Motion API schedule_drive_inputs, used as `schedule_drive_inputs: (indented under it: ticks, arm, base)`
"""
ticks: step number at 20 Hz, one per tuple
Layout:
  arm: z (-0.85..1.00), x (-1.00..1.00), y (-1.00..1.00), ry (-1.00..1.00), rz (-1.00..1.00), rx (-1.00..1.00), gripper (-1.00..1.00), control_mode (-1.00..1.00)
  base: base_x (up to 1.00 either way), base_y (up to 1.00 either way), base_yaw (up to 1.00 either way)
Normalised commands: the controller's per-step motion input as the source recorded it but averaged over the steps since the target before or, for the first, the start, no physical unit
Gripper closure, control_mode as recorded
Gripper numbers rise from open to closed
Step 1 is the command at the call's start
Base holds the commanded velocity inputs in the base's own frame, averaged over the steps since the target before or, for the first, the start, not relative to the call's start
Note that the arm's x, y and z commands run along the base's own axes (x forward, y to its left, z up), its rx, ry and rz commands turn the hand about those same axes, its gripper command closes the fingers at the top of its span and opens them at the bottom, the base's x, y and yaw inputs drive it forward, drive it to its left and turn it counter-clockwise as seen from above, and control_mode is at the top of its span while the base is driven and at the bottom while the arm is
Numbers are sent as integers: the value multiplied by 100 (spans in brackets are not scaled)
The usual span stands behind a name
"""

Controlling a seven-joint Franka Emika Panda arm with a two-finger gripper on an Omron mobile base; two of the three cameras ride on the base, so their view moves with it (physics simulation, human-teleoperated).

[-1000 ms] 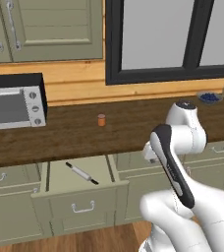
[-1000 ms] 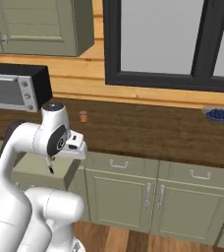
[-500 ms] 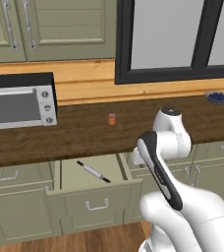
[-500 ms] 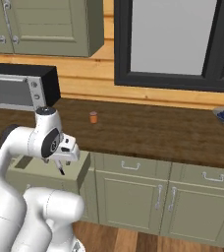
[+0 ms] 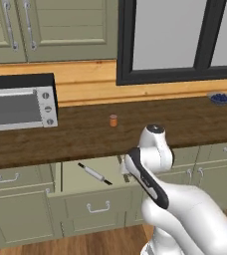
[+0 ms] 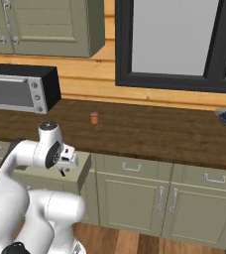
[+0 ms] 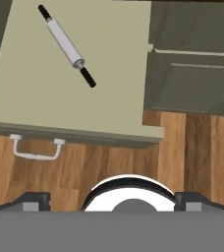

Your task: Pick the rolling pin from the drawer and place it on the counter.

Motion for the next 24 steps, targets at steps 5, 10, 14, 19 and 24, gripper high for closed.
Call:
schedule_drive_inputs:
  ticks: [5,10,14,19,24]
  arm:
    - [-35,58,53,6,0,0,-100,-100]
    - [-27,49,41,3,0,0,-100,-100]
    - [-33,36,18,0,0,0,-100,-100]
    - [-44,6,1,0,0,0,-100,-100]
    - [-25,8,0,10,-3,0,-100,-100]
  base:
    - [0,0,0]
    - [0,0,0]
    - [0,0,0]
    - [0,0,0]
    - [0,0,0]
